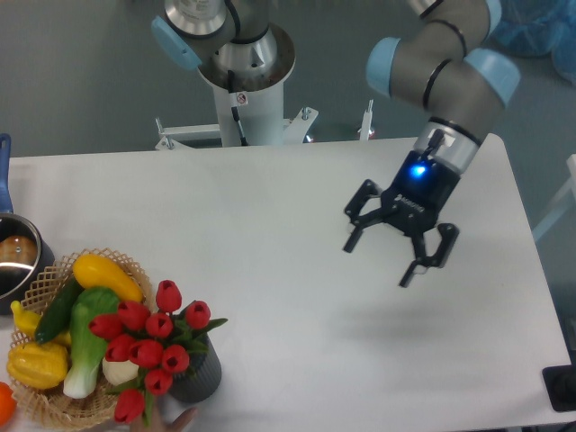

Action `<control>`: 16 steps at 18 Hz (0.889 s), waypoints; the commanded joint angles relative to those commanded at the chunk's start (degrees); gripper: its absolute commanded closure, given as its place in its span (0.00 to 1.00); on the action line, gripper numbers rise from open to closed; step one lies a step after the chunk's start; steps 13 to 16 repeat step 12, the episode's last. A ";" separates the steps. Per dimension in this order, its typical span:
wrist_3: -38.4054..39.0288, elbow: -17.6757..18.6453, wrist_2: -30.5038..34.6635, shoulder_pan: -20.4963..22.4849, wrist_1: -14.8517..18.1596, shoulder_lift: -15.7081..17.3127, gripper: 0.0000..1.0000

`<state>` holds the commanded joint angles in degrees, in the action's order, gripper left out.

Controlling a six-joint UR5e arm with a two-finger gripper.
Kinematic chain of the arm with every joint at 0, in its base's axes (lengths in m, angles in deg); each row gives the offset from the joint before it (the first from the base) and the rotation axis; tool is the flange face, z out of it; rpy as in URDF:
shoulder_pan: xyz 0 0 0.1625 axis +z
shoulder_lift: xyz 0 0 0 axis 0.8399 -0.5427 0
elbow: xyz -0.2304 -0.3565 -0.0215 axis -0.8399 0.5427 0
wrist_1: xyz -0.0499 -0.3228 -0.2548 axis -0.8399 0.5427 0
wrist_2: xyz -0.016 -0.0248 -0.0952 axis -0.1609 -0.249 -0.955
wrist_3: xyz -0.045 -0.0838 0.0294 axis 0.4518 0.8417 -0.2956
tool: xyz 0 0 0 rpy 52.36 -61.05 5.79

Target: Insert the flowers into the vase

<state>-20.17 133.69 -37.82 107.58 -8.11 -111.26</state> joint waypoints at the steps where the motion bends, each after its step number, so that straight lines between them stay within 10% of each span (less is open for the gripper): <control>1: 0.18 -1.14 6.42 0.17 0.00 -0.61 0.00; 10: 1.50 -6.50 36.42 1.59 0.79 -4.92 0.00; 16: 1.58 -9.58 37.95 0.44 1.14 -6.76 0.00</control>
